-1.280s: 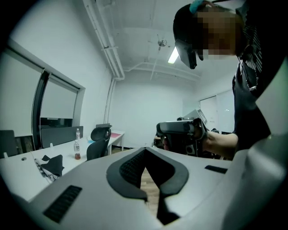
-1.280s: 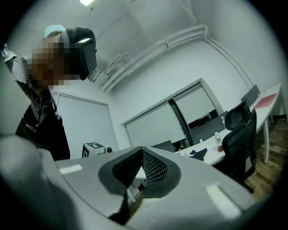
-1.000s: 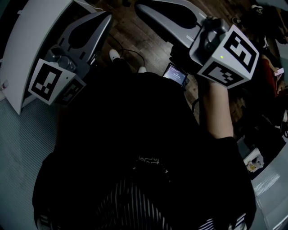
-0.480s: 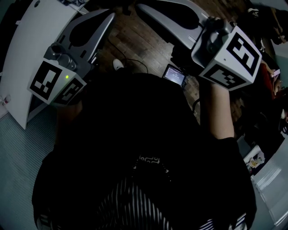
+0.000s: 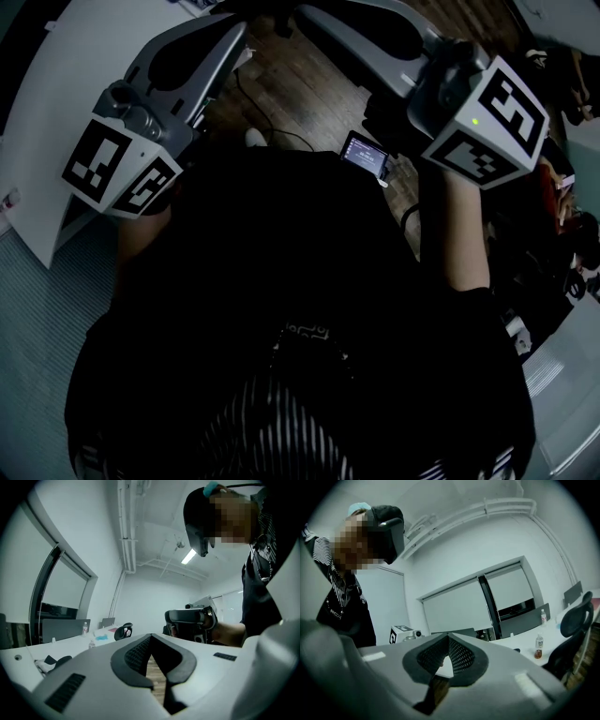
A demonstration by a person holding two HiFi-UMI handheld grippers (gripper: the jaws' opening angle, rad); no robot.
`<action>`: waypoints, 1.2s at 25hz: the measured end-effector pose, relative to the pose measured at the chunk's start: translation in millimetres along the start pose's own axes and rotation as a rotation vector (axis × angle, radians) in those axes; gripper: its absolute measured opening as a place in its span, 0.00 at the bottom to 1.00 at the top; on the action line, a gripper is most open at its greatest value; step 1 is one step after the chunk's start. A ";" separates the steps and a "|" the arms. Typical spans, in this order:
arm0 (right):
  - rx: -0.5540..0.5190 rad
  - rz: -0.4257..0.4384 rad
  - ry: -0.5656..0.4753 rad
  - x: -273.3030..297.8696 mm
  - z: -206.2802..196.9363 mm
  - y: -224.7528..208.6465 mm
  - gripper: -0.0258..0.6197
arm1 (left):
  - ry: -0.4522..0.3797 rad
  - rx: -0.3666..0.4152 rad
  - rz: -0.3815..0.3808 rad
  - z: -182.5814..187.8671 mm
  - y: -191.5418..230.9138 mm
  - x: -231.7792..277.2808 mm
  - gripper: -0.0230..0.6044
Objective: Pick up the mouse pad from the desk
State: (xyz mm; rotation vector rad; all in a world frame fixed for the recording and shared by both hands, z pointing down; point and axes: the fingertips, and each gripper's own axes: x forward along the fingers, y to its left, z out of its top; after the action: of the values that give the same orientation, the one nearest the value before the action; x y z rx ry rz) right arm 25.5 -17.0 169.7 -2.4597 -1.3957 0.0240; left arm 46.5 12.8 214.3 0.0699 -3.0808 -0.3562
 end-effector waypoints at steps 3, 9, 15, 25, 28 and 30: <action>-0.003 0.024 0.006 23.5 0.6 -4.2 0.05 | 0.007 0.003 0.026 -2.7 19.5 -14.0 0.05; 0.014 0.071 0.023 87.4 -5.3 -34.0 0.05 | 0.010 -0.038 0.079 -16.0 80.8 -30.4 0.05; 0.021 0.132 0.028 101.8 8.6 -40.2 0.05 | -0.015 -0.055 0.187 -3.3 100.8 -39.1 0.05; 0.013 0.260 0.055 114.9 9.6 -50.7 0.05 | -0.035 -0.025 0.316 -0.8 112.4 -36.7 0.05; 0.036 0.292 0.058 118.7 30.7 -98.1 0.05 | -0.021 -0.038 0.348 13.9 141.1 -0.6 0.05; 0.046 0.312 0.059 118.2 41.1 -124.1 0.05 | -0.010 -0.046 0.368 19.0 153.3 20.4 0.05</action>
State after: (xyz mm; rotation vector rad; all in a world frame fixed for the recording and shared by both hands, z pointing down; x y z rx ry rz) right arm -22.9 152.1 181.3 -2.5909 -0.9662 0.0522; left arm 19.2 165.2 231.5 -0.4928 -3.0029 -0.4051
